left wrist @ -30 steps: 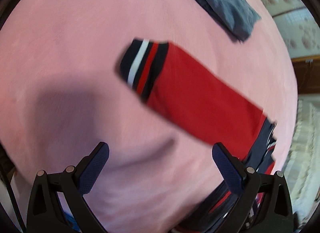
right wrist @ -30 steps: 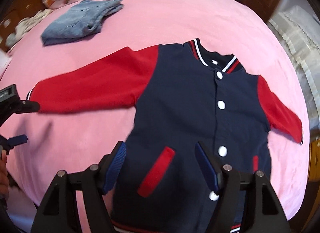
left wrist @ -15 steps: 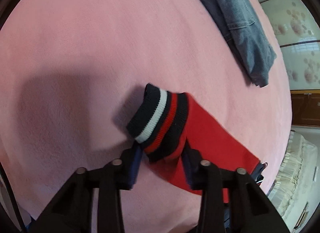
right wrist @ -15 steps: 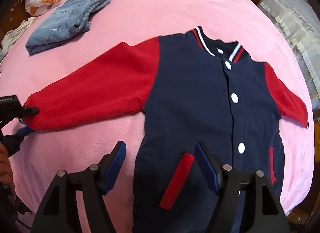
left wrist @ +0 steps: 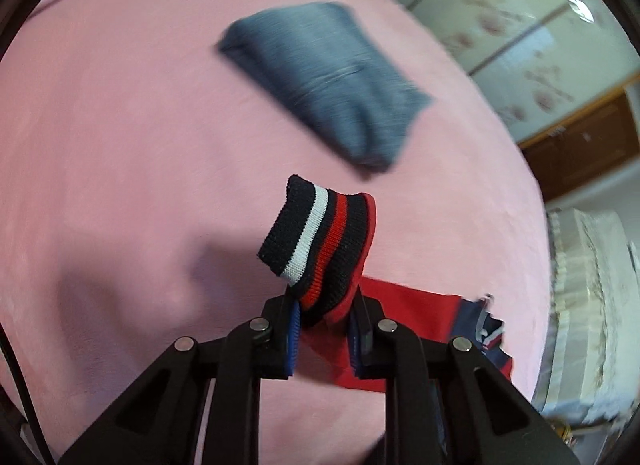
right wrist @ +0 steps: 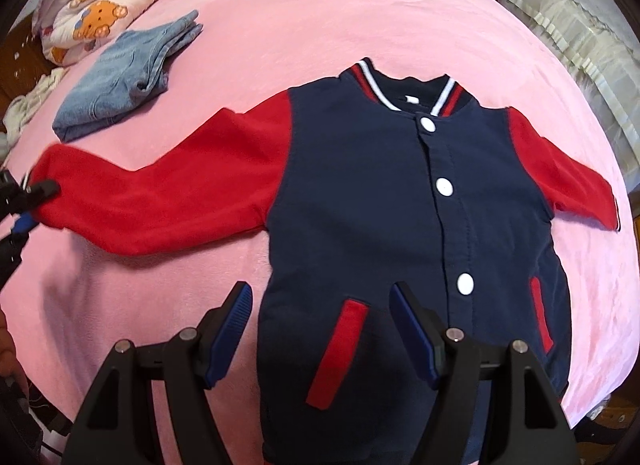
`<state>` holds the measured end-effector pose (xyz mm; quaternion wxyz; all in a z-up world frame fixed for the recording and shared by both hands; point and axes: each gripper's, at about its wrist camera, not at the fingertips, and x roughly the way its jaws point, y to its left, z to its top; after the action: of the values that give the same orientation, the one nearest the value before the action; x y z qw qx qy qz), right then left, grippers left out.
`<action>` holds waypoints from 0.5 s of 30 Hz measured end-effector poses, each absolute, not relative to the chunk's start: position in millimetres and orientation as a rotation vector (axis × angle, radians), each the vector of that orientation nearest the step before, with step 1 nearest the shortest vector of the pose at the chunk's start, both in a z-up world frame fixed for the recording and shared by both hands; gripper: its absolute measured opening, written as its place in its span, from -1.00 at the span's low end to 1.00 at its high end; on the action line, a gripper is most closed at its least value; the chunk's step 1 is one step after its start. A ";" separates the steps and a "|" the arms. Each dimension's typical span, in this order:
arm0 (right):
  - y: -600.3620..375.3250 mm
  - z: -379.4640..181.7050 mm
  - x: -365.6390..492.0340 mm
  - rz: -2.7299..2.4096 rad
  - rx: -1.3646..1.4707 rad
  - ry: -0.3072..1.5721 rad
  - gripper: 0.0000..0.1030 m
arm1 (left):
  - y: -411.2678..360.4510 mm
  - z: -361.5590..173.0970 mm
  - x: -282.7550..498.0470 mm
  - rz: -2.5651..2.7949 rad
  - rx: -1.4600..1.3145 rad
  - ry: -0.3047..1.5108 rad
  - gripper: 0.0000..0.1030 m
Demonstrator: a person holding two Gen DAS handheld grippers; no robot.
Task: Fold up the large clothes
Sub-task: 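Fold the held sleeve across the jacket body with the left tool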
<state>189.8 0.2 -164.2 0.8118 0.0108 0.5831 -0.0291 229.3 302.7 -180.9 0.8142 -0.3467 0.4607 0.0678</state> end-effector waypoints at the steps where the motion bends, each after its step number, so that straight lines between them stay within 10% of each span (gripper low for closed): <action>1: -3.8 -162.3 189.4 -0.060 0.034 1.243 0.38 | 294.0 -171.0 230.8 0.121 -0.725 0.961 -0.67; 15: -112.1 -140.1 177.5 0.043 0.235 1.192 0.38 | 113.6 -101.0 234.0 0.004 -0.480 0.875 -0.67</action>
<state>177.5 -112.1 -140.1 0.8208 0.1103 0.5601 0.0203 234.0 113.6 -101.0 0.8781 -0.2302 0.4194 0.0017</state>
